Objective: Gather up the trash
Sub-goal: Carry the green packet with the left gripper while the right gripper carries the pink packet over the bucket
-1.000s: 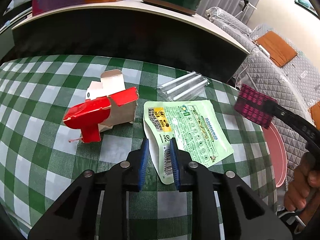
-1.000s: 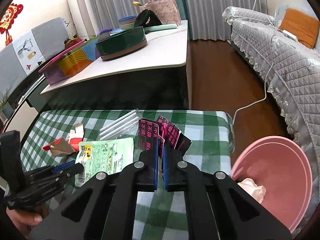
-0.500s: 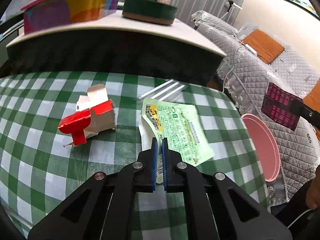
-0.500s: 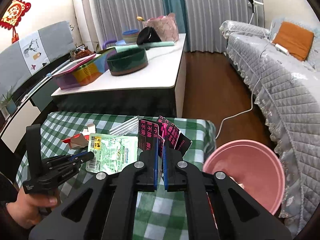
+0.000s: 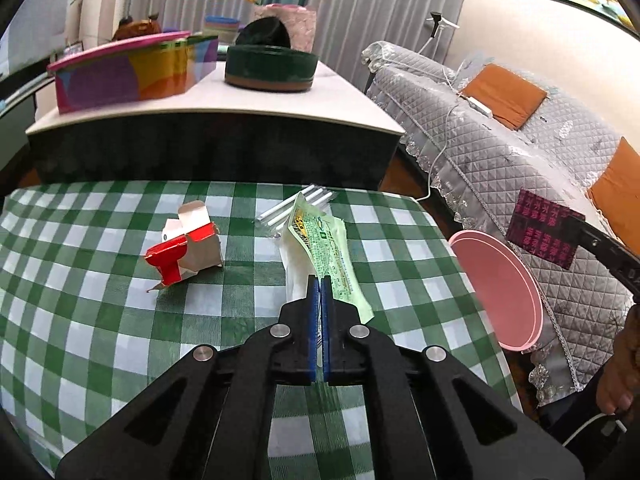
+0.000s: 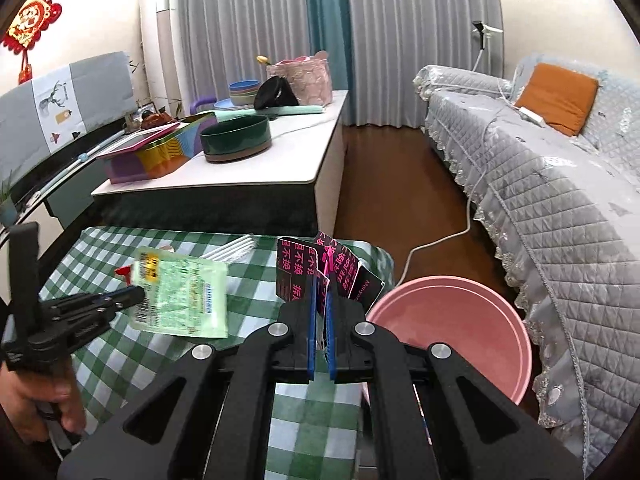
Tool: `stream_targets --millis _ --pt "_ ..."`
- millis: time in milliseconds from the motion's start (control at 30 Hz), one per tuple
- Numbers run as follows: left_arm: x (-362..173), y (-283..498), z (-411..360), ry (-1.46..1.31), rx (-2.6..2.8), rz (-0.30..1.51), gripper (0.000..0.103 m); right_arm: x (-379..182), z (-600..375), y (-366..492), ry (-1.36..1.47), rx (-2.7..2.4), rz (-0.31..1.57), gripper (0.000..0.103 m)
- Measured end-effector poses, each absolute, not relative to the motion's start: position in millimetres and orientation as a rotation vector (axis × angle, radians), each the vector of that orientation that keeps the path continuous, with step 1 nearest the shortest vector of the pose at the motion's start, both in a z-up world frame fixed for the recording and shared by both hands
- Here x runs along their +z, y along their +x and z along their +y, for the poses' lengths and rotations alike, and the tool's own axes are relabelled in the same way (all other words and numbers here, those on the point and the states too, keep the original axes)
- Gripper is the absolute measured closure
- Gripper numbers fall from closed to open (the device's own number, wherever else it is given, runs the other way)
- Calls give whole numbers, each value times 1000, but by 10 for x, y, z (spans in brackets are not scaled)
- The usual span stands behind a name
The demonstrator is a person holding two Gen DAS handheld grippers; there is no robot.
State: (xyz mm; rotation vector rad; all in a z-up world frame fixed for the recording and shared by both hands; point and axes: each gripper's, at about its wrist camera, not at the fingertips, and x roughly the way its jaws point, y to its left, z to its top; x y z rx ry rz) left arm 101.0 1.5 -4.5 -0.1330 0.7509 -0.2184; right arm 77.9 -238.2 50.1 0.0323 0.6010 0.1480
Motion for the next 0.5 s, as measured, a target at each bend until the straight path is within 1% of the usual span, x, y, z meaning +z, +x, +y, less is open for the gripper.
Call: stream_targets --millis 500 --pt "187 849 -267 -81 -268 691 102 533 -2708 676 51 64 566 99"
